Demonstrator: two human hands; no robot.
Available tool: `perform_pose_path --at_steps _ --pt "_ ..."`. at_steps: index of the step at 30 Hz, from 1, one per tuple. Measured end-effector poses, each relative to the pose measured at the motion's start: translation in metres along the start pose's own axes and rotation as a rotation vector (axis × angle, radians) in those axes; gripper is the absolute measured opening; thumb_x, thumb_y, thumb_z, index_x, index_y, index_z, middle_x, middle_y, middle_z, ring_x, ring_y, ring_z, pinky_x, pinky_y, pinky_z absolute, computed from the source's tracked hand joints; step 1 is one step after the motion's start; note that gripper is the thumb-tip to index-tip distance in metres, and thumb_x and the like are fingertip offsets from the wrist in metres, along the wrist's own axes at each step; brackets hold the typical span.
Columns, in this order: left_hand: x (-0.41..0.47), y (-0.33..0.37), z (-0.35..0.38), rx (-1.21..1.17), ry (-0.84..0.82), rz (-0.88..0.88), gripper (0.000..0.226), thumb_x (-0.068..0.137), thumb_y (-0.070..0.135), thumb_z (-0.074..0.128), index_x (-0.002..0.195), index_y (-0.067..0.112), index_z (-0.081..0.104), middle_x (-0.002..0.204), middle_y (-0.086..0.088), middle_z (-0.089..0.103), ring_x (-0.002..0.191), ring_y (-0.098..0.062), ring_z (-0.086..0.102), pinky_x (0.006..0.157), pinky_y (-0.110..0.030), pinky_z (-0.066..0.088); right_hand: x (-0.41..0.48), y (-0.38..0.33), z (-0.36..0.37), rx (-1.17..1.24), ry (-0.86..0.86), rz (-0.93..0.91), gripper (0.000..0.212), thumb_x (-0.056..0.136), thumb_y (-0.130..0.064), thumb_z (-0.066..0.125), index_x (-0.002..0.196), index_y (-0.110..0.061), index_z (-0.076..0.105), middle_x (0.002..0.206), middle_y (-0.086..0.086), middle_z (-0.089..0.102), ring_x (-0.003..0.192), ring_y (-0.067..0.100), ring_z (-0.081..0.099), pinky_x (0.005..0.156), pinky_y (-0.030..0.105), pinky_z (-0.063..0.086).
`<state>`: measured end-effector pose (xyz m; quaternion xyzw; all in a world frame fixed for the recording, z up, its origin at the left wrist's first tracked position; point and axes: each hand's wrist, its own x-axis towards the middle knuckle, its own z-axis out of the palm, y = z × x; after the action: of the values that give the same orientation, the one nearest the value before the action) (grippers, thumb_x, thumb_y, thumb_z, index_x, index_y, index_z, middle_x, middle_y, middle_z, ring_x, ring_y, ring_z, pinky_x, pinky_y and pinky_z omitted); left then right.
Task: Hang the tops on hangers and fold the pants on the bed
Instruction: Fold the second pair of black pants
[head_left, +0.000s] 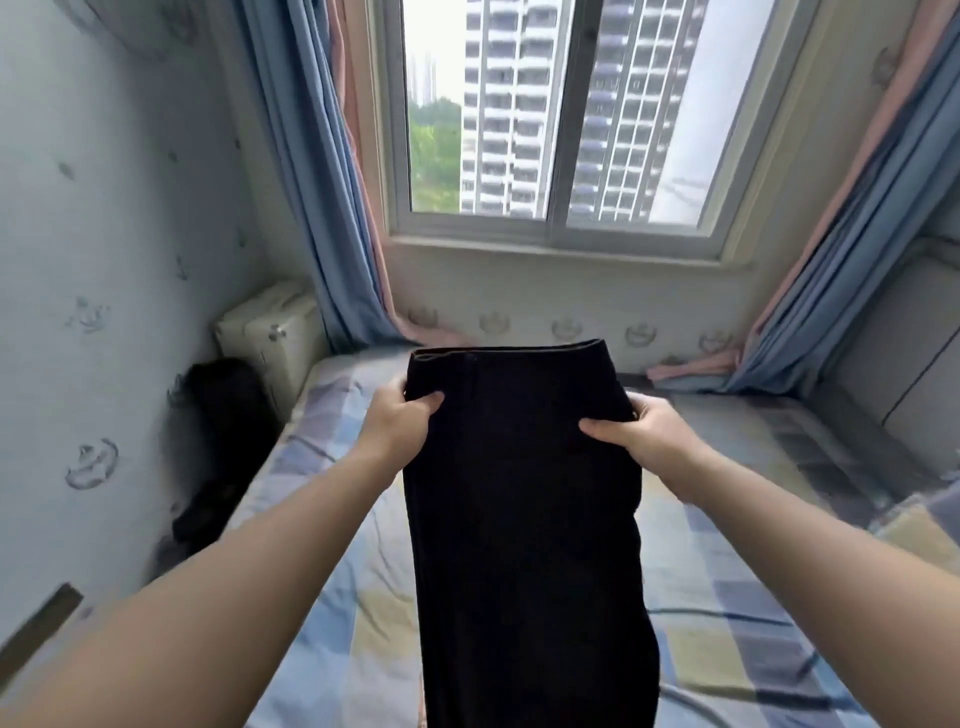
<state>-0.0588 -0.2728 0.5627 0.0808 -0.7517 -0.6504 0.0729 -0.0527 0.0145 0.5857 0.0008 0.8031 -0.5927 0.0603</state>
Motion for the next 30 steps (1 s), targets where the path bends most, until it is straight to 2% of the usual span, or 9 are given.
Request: perform_pose_path --at_steps 2,6,11,13,16,19,22,26,30 --pt "0.052 -0.06 0.007 0.038 -0.001 -0.089 0.012 0.098 0.015 0.062 0.098 0.025 0.067 0.101 0.0 0.074 0.099 -0.023 0.071 0.094 -0.045 0.056 0.059 0.042 0.026 -0.071 -0.015 0.079 0.03 0.083 -0.012 0.081 0.111 -0.018 0.073 0.103 0.0 0.078 0.087 0.013 0.075 0.068 0.019 0.058" --pt "0.162 -0.178 0.016 0.112 0.001 -0.212 0.008 0.099 0.02 0.062 0.102 0.025 0.067 0.103 0.001 0.073 0.098 -0.021 0.07 0.092 -0.044 0.056 0.188 0.133 0.088 -0.216 -0.024 0.163 0.024 0.085 -0.017 0.079 0.108 -0.021 0.073 0.103 -0.002 0.076 0.095 0.019 0.072 0.088 0.041 0.058" --pt "0.296 -0.321 0.029 0.203 0.065 -0.264 0.002 0.097 0.027 0.063 0.098 0.025 0.064 0.098 0.003 0.07 0.095 -0.021 0.069 0.078 -0.035 0.054 0.34 0.244 0.159 -0.293 0.01 0.213 0.016 0.086 -0.026 0.078 0.1 -0.026 0.07 0.097 -0.004 0.074 0.093 0.024 0.07 0.083 0.044 0.058" --pt "0.34 -0.373 0.037 0.259 0.059 -0.272 0.022 0.099 0.03 0.06 0.118 0.02 0.061 0.113 0.002 0.068 0.11 -0.025 0.065 0.087 -0.034 0.05 0.39 0.289 0.182 -0.329 0.052 0.22 0.015 0.087 -0.027 0.075 0.099 -0.022 0.068 0.096 -0.002 0.072 0.093 0.024 0.068 0.081 0.041 0.057" --pt "0.38 -0.441 0.053 0.412 0.002 -0.319 0.062 0.102 0.042 0.053 0.156 0.023 0.029 0.158 -0.003 0.039 0.146 -0.028 0.036 0.116 -0.037 0.032 0.437 0.355 0.211 -0.43 0.099 0.274 0.022 0.095 -0.029 0.064 0.115 -0.02 0.06 0.112 0.001 0.066 0.093 0.02 0.06 0.07 0.031 0.045" --pt "0.376 -0.501 0.07 0.585 -0.098 -0.329 0.069 0.101 0.051 0.047 0.16 0.028 0.021 0.166 0.0 0.024 0.152 -0.03 0.024 0.122 -0.047 0.023 0.444 0.421 0.237 -0.505 0.028 0.399 0.055 0.1 -0.035 0.057 0.149 -0.02 0.038 0.146 0.007 0.049 0.123 0.029 0.053 0.093 0.036 0.043" --pt "0.337 -0.542 0.082 0.705 -0.245 -0.289 0.064 0.101 0.054 0.042 0.159 0.034 0.023 0.168 0.003 0.019 0.152 -0.027 0.019 0.122 -0.047 0.021 0.412 0.469 0.257 -0.617 -0.066 0.407 0.066 0.1 -0.044 0.053 0.157 -0.024 0.026 0.159 0.003 0.037 0.145 0.031 0.034 0.115 0.048 0.032" --pt "0.285 -0.565 0.091 0.838 -0.349 -0.3 0.063 0.101 0.059 0.038 0.158 0.044 0.017 0.17 0.008 0.006 0.155 -0.021 0.005 0.122 -0.046 0.014 0.373 0.495 0.263 -0.831 -0.147 0.396 0.065 0.102 -0.055 0.036 0.159 -0.035 0.013 0.166 -0.003 0.019 0.154 0.027 0.008 0.122 0.053 0.016" --pt "0.228 -0.564 0.099 0.977 -0.46 -0.271 0.066 0.1 0.063 0.031 0.158 0.046 0.006 0.17 0.009 -0.005 0.155 -0.02 -0.007 0.123 -0.043 0.008 0.332 0.498 0.25 -0.892 -0.242 0.384 0.063 0.102 -0.058 0.029 0.158 -0.042 0.007 0.169 -0.005 0.007 0.155 0.024 -0.003 0.123 0.049 0.007"
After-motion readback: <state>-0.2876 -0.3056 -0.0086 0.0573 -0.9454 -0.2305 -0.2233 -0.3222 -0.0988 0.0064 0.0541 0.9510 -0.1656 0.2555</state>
